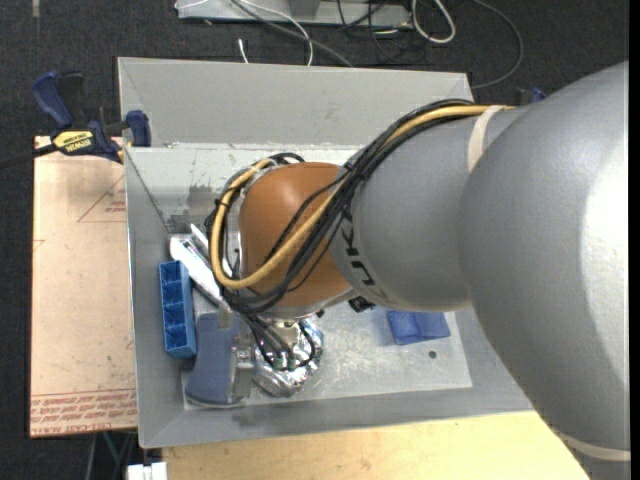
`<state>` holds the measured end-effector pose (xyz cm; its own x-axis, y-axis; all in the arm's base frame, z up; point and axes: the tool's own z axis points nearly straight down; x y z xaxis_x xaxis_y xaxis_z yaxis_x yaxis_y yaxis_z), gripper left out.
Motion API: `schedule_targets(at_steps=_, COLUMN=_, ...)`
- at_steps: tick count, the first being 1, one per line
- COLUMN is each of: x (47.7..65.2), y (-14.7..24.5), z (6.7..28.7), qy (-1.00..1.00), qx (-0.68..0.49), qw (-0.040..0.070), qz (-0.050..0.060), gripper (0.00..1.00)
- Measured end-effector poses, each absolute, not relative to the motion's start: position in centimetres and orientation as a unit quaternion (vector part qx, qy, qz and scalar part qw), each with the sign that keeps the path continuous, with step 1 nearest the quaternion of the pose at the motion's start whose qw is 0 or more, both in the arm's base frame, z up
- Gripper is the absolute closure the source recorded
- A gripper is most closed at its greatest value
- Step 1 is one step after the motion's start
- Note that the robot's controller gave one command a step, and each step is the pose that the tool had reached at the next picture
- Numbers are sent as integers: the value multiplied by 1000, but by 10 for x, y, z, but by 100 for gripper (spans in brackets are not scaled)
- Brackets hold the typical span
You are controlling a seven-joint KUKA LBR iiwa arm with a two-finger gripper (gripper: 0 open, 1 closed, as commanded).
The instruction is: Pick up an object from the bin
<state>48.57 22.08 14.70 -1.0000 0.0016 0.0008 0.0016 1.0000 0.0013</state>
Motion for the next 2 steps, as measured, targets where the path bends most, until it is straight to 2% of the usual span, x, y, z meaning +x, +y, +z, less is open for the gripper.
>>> schedule_targets(at_steps=2, x=488, y=220, z=145, qy=-1000, qx=-5, qw=0, qz=-1, gripper=0)
